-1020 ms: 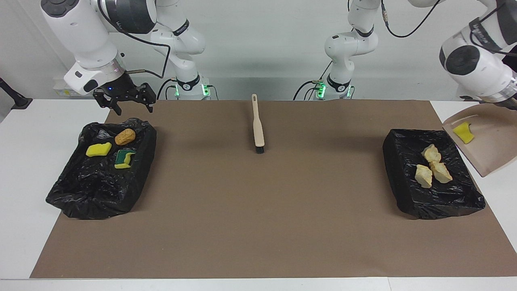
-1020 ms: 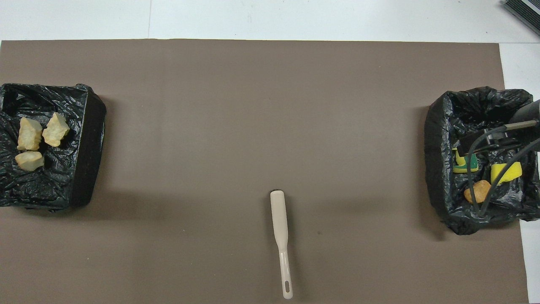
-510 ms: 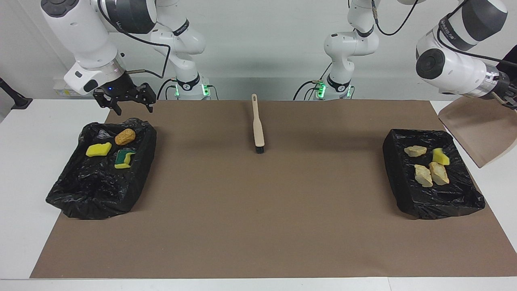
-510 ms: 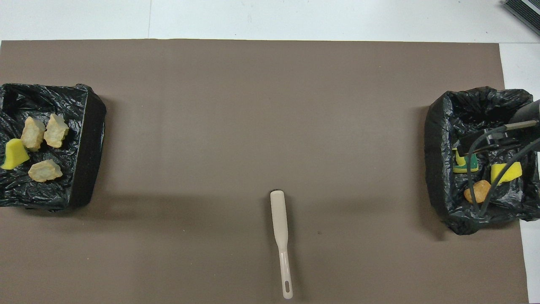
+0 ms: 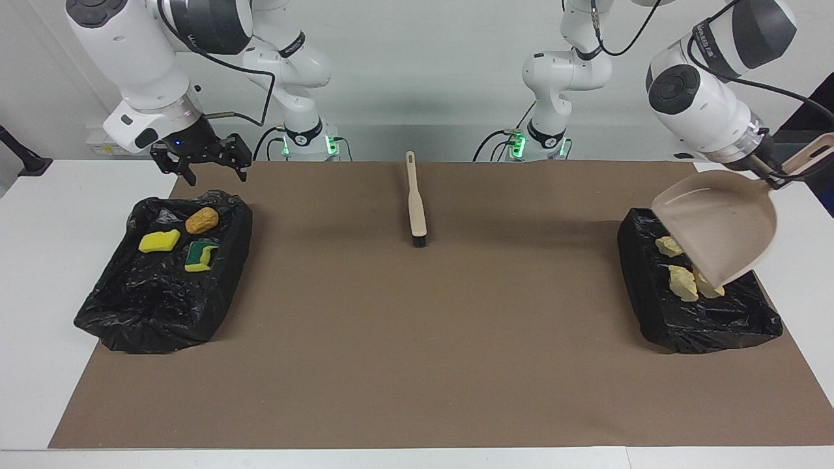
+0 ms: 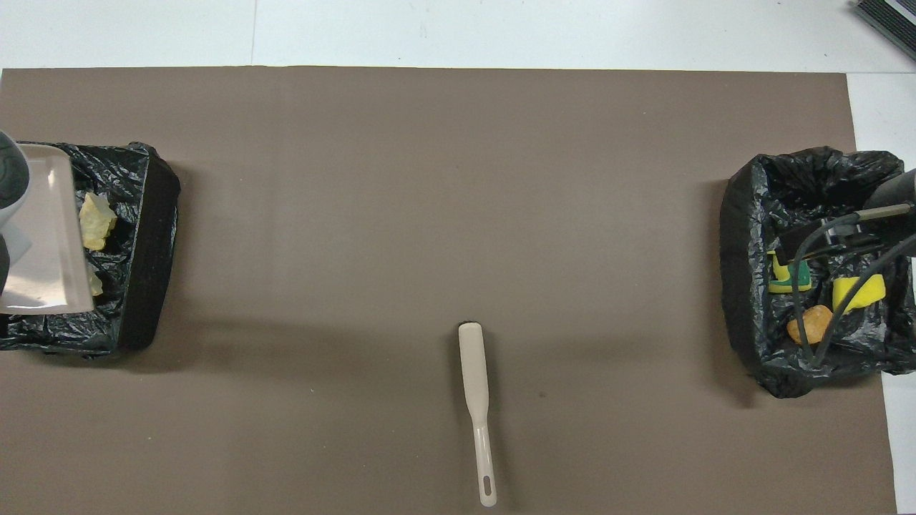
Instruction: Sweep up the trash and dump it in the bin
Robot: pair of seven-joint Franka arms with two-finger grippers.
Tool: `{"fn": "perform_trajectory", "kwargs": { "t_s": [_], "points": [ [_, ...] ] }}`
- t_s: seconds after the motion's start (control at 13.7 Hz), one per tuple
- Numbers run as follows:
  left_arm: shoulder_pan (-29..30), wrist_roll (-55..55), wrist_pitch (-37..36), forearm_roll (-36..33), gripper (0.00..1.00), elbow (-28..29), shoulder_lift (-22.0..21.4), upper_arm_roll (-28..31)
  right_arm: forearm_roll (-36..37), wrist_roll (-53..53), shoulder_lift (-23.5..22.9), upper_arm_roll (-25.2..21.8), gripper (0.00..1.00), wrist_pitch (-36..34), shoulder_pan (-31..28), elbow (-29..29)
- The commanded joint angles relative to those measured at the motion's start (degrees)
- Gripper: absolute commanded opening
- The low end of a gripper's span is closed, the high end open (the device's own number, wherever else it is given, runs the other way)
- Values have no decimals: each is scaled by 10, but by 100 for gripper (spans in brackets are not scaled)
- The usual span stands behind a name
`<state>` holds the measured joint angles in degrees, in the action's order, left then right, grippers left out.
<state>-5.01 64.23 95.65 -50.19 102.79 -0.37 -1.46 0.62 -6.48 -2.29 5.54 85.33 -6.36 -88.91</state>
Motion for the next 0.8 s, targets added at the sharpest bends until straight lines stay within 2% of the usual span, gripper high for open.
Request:
{"fn": "perform_trajectory", "kwargs": {
  "t_s": [0.0,0.15,0.44,0.58,0.73],
  "points": [
    [-24,-66,-2,123,0,-25,7,7,-12,7,-7,3,100,-12,-6,14],
    [-37,-109,17,201,0,-25,7,7,-12,7,-7,3,100,-12,-5,14],
    [-103,-308,22,319,0,-32,40,6,-12,7,-7,3,100,-12,-5,14],
    [-133,-396,29,375,0,-71,68,7,-12,7,-7,3,100,-12,-6,14],
    [-171,-487,33,393,0,-101,104,5,-12,7,-7,3,100,-12,-6,14]
  ]
}}
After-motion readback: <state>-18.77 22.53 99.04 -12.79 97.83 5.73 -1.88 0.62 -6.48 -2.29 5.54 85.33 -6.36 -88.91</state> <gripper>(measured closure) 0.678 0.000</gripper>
